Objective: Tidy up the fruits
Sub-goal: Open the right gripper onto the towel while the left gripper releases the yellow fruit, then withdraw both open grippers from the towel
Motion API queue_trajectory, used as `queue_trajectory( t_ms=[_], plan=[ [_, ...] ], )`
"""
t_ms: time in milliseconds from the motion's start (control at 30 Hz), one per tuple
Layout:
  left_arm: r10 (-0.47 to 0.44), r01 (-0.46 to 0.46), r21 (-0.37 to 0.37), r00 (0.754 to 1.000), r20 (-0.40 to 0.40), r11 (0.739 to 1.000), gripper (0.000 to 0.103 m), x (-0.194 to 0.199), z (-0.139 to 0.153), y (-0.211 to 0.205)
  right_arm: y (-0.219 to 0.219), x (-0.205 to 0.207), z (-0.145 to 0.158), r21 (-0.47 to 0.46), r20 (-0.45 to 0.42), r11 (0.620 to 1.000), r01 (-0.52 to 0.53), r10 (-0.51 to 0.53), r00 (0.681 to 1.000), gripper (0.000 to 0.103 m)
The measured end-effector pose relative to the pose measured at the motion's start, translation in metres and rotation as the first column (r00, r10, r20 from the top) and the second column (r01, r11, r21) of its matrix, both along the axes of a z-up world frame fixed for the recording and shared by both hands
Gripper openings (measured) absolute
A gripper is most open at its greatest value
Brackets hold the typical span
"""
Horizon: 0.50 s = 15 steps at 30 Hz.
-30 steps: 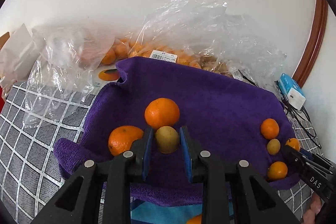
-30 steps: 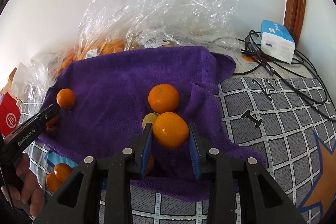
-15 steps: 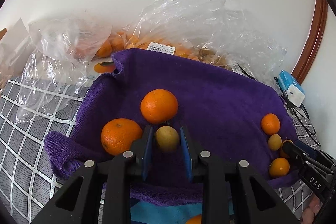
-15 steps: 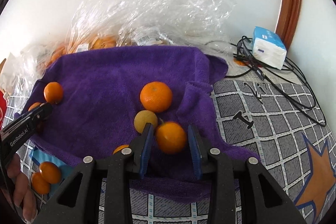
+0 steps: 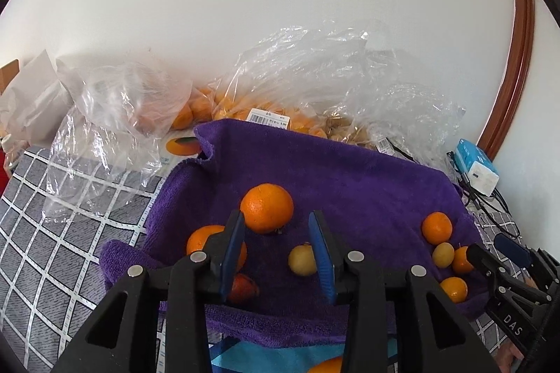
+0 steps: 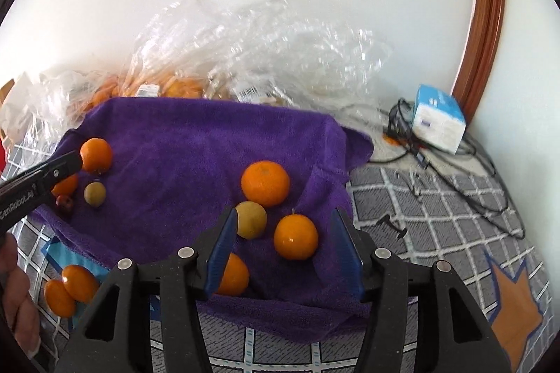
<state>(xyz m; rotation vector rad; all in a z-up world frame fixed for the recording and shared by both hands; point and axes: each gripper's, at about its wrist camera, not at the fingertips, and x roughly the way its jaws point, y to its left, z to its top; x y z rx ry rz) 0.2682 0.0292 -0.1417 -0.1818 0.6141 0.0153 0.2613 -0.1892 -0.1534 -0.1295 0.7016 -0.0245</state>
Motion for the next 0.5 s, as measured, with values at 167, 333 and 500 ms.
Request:
queue_trajectory(
  t_ms=[167,333,500],
  plan=[
    [-0.013,0.012,0.022,0.999,0.035,1.0,0.036,-0.01,0.02,-0.003,0.006,-0.008,0.015,0.03,0.008,0.999,-0.026,0.026,1.0,0.055],
    [-0.021,0.021,-0.044,1.0,-0.003,0.999,0.036,-0.03,0.036,0.012,0.013,-0.024,0.036,0.055,0.009,0.998,-0.034,0.033,0.999,0.055],
    [0.022,-0.022,-0.012,0.999,-0.027,1.0,0.036,-0.061,0.033,0.034,0.022,-0.042,0.042,0.109,-0.049,0.992,-0.058,0.063,0.997,0.054]
  ],
)
